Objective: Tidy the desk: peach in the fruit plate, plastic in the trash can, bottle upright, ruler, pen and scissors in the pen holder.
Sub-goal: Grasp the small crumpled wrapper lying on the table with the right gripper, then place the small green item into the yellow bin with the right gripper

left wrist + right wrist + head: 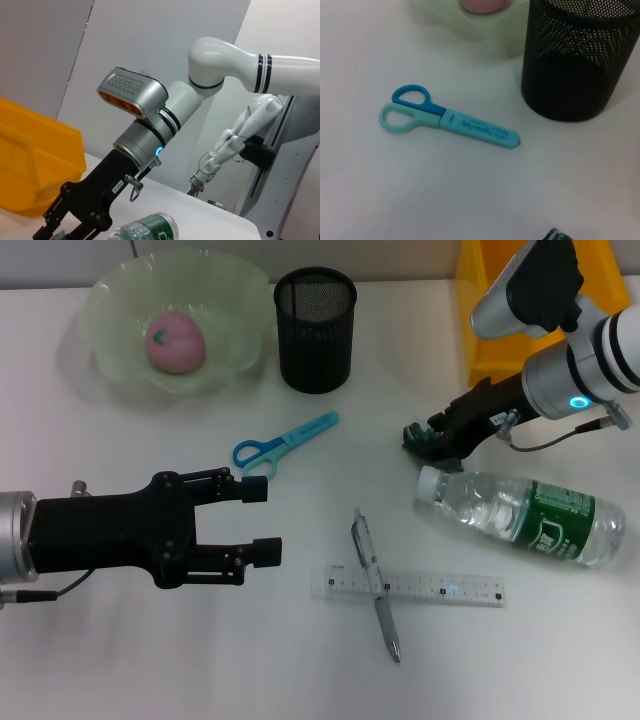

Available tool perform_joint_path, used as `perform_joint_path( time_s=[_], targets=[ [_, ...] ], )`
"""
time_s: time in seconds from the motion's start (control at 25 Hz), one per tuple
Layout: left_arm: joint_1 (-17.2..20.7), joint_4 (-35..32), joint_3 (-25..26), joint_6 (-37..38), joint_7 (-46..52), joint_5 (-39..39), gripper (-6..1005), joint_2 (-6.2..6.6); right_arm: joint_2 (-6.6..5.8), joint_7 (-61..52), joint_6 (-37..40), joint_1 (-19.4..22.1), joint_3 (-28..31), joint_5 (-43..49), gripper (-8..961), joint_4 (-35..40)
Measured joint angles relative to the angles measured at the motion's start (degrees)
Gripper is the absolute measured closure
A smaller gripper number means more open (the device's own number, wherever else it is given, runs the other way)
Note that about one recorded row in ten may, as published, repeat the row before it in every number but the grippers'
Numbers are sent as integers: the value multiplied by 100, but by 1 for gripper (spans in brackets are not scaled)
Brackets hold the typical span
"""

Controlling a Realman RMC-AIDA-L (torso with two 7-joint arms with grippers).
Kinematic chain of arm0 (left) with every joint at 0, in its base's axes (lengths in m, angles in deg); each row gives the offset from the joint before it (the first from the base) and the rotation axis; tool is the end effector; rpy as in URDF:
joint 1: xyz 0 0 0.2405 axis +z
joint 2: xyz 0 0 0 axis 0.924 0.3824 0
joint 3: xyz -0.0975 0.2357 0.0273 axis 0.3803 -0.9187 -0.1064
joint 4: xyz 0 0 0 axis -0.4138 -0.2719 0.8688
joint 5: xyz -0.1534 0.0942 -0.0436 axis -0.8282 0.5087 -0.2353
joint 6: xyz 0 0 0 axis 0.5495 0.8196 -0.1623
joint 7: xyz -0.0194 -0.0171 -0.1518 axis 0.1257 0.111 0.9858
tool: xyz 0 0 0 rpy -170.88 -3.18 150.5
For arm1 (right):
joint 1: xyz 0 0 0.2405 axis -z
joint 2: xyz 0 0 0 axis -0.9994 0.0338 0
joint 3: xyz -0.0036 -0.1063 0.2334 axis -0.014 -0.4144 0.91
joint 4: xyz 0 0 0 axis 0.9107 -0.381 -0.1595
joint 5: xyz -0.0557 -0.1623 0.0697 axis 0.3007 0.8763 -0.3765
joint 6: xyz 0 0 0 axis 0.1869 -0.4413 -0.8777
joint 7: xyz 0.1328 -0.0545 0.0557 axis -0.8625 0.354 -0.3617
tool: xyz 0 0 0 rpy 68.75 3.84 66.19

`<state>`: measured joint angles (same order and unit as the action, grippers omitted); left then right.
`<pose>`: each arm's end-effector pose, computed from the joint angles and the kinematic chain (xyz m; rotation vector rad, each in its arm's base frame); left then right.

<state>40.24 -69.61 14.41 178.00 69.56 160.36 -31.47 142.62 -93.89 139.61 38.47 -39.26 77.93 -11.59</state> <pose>-0.2392 0.2617 -0.0063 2.9131 0.6095 0.9965 0.2180 0.3984 -0.0534 -2.6971 0.6393 -0.2290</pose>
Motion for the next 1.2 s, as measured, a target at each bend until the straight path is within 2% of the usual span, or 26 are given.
perform_joint_path(
  time_s=[0.16, 0.48, 0.6, 0.8, 0.96, 1.2],
  targets=[
    [-10, 0, 0, 2, 0, 0, 171, 1, 0, -1, -10, 19, 25, 3, 475, 31],
    [-27, 0, 0, 3, 0, -5, 171, 5, -102, -152, 131, 71, 112, -42, 777, 157],
    [-31, 0, 0, 2, 0, -7, 171, 5, -96, -150, 324, 181, 294, -61, 877, 436],
    [-46, -1, 0, 1, 0, -9, 171, 6, -43, -44, 681, 444, 561, -271, 932, 1015],
    [-49, -6, 3, -1, 0, -9, 171, 6, -68, 277, 1015, 815, 592, -1192, 940, 1460],
    [-56, -83, 9, 7, 0, -18, 171, -12, -157, 1481, 1213, 1672, 836, -3444, 952, 1724]
  ],
)
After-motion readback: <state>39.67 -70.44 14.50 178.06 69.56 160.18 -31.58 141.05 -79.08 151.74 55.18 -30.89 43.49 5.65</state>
